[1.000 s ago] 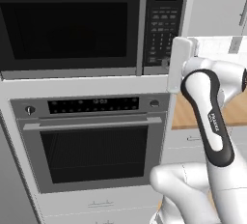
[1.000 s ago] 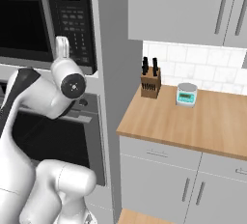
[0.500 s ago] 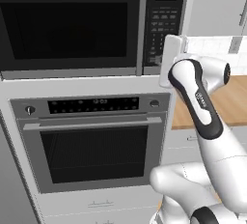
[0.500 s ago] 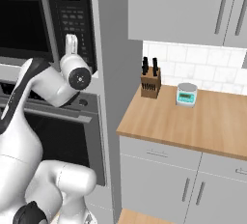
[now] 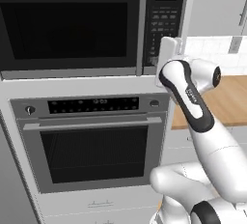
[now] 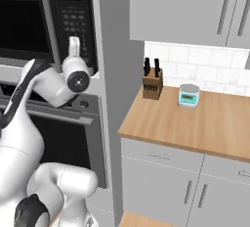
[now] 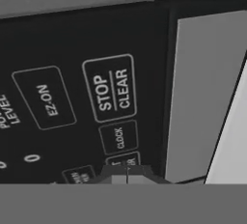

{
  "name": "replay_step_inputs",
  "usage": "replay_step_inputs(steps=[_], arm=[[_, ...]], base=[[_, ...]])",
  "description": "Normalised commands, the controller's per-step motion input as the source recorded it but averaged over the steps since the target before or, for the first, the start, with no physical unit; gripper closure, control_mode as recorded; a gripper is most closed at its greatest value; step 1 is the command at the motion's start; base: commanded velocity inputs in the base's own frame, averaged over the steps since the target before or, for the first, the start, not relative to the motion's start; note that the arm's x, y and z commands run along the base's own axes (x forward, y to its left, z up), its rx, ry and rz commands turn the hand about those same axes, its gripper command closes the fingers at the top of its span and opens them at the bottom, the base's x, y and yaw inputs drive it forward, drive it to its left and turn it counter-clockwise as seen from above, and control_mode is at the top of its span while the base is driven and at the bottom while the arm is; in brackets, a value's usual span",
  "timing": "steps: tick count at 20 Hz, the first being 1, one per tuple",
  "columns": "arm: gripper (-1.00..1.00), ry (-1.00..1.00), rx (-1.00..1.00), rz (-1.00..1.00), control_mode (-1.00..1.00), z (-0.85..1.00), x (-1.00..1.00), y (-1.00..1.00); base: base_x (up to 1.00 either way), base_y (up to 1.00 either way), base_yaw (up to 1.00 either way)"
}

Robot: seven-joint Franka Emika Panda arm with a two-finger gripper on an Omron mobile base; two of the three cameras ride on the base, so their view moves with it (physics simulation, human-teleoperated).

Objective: Open the microwave, place the bowl with waffle inside the microwave, then close the microwave door and turn it on.

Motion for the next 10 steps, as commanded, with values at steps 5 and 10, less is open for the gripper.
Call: replay_step_inputs(steps=[5,10], arm=[[1.00,0.00,-0.29,-0.19,-1.00,-0.61,0.86,0.82],[1.00,0.00,-0.56,-0.33,-1.00,-0.63,0.90,0.99]], base=[[0.00,0.00,0.00],[0.00,0.00,0.00]])
